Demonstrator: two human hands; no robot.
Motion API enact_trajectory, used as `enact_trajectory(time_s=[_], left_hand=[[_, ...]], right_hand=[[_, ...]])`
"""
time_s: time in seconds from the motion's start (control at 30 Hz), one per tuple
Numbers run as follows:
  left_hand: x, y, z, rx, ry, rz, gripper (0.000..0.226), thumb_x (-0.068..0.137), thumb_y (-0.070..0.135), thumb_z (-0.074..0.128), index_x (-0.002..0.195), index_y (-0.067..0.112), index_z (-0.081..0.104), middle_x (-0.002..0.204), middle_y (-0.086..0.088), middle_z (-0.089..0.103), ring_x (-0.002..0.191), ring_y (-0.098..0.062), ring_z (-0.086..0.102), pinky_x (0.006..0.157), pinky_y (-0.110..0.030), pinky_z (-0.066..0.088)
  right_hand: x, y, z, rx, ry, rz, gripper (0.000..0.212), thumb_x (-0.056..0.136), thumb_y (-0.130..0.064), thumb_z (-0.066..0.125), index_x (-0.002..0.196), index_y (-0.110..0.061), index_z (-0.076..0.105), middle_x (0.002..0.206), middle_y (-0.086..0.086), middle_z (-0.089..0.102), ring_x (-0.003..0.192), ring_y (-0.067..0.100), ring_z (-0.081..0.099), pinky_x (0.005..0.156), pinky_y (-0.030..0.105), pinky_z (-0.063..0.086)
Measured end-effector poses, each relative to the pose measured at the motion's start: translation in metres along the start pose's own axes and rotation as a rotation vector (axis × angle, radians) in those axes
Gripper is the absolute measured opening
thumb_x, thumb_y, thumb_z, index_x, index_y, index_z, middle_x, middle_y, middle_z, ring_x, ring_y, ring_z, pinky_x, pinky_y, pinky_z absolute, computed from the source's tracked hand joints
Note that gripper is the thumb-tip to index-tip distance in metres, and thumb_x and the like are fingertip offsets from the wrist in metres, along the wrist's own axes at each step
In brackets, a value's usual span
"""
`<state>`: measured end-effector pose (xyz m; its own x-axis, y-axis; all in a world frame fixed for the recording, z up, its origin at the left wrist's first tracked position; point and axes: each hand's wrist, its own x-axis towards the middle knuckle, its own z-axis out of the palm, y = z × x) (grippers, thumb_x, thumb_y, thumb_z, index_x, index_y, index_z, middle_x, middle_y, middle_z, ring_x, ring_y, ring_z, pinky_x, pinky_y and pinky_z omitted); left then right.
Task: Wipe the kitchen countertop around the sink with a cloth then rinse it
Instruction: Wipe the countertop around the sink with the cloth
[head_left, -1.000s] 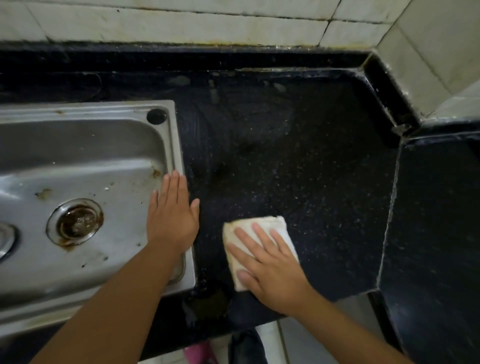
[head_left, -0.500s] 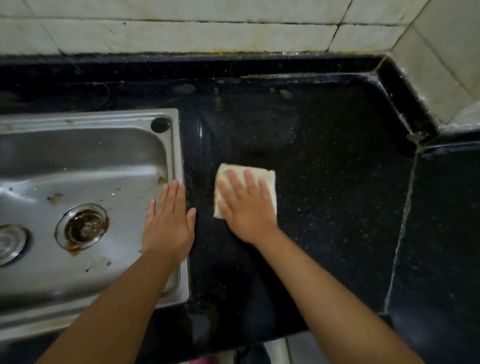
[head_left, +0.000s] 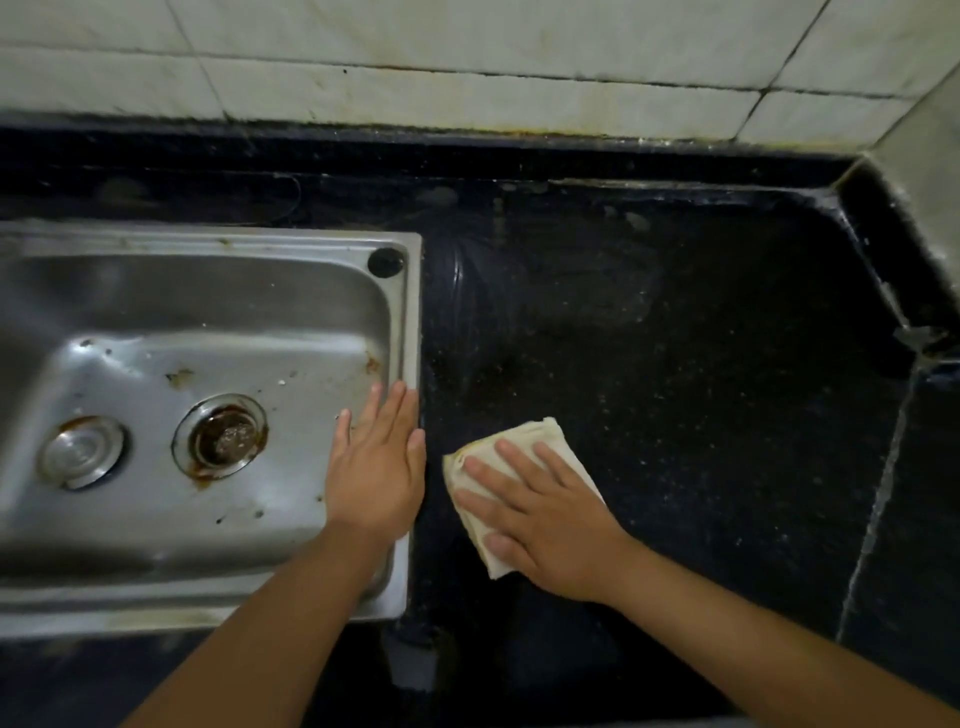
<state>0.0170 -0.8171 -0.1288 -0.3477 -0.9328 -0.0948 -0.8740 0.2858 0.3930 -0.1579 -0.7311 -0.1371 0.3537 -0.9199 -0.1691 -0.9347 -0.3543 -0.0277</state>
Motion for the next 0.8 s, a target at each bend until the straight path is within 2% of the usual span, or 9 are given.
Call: enact_trajectory(time_s=[0.13, 0.2, 0.27, 0.37, 0.47, 0.53, 0.67, 0.73, 0.8], left_hand=[[-0.001, -0.001, 0.002, -0.022, 0.018, -0.003, 0.082, 0.072, 0.044, -0.011, 0.144, 0.018, 0.020, 0.153, 0.004, 0.018, 0.128, 0.001, -0.006, 0.108, -0.026, -0.010], [0.000, -0.002, 0.003, -0.018, 0.018, -0.006, 0.081, 0.073, 0.043, -0.010, 0.144, 0.018, 0.019, 0.153, 0.004, 0.018, 0.129, 0.000, -0.006, 0.107, -0.025, -0.010], [-0.001, -0.002, 0.003, -0.011, 0.018, -0.009, 0.080, 0.073, 0.044, -0.010, 0.144, 0.019, 0.017, 0.152, 0.006, 0.014, 0.129, 0.000, -0.008, 0.107, -0.025, -0.011], [0.000, -0.001, 0.003, 0.009, 0.020, 0.003, 0.081, 0.072, 0.045, -0.012, 0.145, 0.019, 0.013, 0.148, 0.012, 0.004, 0.129, -0.001, -0.013, 0.107, -0.026, -0.013], [0.002, -0.002, 0.004, 0.023, 0.024, 0.010, 0.082, 0.071, 0.044, -0.014, 0.145, 0.020, 0.011, 0.144, 0.016, -0.001, 0.128, 0.000, -0.014, 0.107, -0.026, -0.013], [0.002, -0.003, 0.005, 0.022, 0.031, 0.014, 0.080, 0.074, 0.044, -0.010, 0.145, 0.018, 0.016, 0.151, 0.009, 0.009, 0.130, -0.001, -0.010, 0.108, -0.028, -0.011], [0.001, -0.002, 0.005, 0.018, 0.056, 0.033, 0.076, 0.077, 0.042, -0.005, 0.143, 0.015, 0.022, 0.151, 0.002, 0.020, 0.131, -0.005, -0.003, 0.109, -0.031, -0.006], [0.000, -0.003, 0.006, 0.033, 0.039, 0.044, 0.076, 0.077, 0.042, -0.005, 0.143, 0.014, 0.021, 0.151, 0.001, 0.020, 0.131, -0.005, -0.003, 0.108, -0.029, -0.007], [0.001, -0.004, 0.005, 0.081, 0.015, 0.039, 0.068, 0.084, 0.037, 0.005, 0.139, 0.008, 0.034, 0.145, -0.005, 0.035, 0.130, -0.011, 0.011, 0.109, -0.030, 0.000]], right_hand=[[0.055, 0.023, -0.021, 0.014, -0.041, -0.005, 0.066, 0.097, -0.043, -0.003, 0.130, -0.027, 0.052, 0.136, -0.002, 0.054, 0.124, 0.027, 0.051, 0.101, 0.042, 0.025], [0.095, 0.040, -0.033, 0.060, -0.047, 0.009, 0.068, 0.090, -0.049, -0.004, 0.143, -0.026, 0.033, 0.152, -0.001, 0.029, 0.140, 0.027, 0.028, 0.112, 0.043, 0.014], [0.137, 0.065, -0.038, 0.109, -0.084, 0.120, 0.055, 0.095, -0.045, 0.003, 0.148, -0.030, 0.007, 0.158, -0.006, 0.000, 0.145, 0.021, -0.001, 0.116, 0.041, 0.000], [0.186, 0.089, -0.053, 0.163, -0.152, 0.245, 0.049, 0.101, -0.037, 0.013, 0.148, -0.031, 0.001, 0.157, -0.008, -0.010, 0.144, 0.021, -0.011, 0.116, 0.041, -0.005], [0.194, 0.082, -0.053, 0.157, -0.162, 0.262, 0.049, 0.100, -0.038, 0.013, 0.148, -0.031, 0.001, 0.157, -0.007, -0.009, 0.144, 0.023, -0.012, 0.115, 0.043, -0.006], [0.173, 0.064, -0.044, 0.111, -0.148, 0.194, 0.050, 0.100, -0.037, 0.014, 0.148, -0.028, 0.004, 0.158, -0.005, -0.005, 0.145, 0.024, -0.006, 0.115, 0.043, -0.004], [0.073, 0.036, -0.018, -0.009, -0.016, -0.025, 0.054, 0.099, -0.038, 0.002, 0.137, -0.025, 0.038, 0.141, 0.001, 0.048, 0.130, 0.030, 0.042, 0.103, 0.042, 0.021], [0.008, 0.046, -0.002, -0.014, -0.075, -0.020, 0.051, 0.098, -0.041, 0.003, 0.136, -0.027, 0.035, 0.142, -0.004, 0.046, 0.133, 0.026, 0.032, 0.107, 0.038, 0.017], [-0.048, 0.076, -0.001, 0.003, -0.122, 0.060, 0.049, 0.098, -0.043, 0.005, 0.141, -0.033, 0.026, 0.146, -0.007, 0.036, 0.142, 0.019, 0.013, 0.112, 0.033, 0.006]])
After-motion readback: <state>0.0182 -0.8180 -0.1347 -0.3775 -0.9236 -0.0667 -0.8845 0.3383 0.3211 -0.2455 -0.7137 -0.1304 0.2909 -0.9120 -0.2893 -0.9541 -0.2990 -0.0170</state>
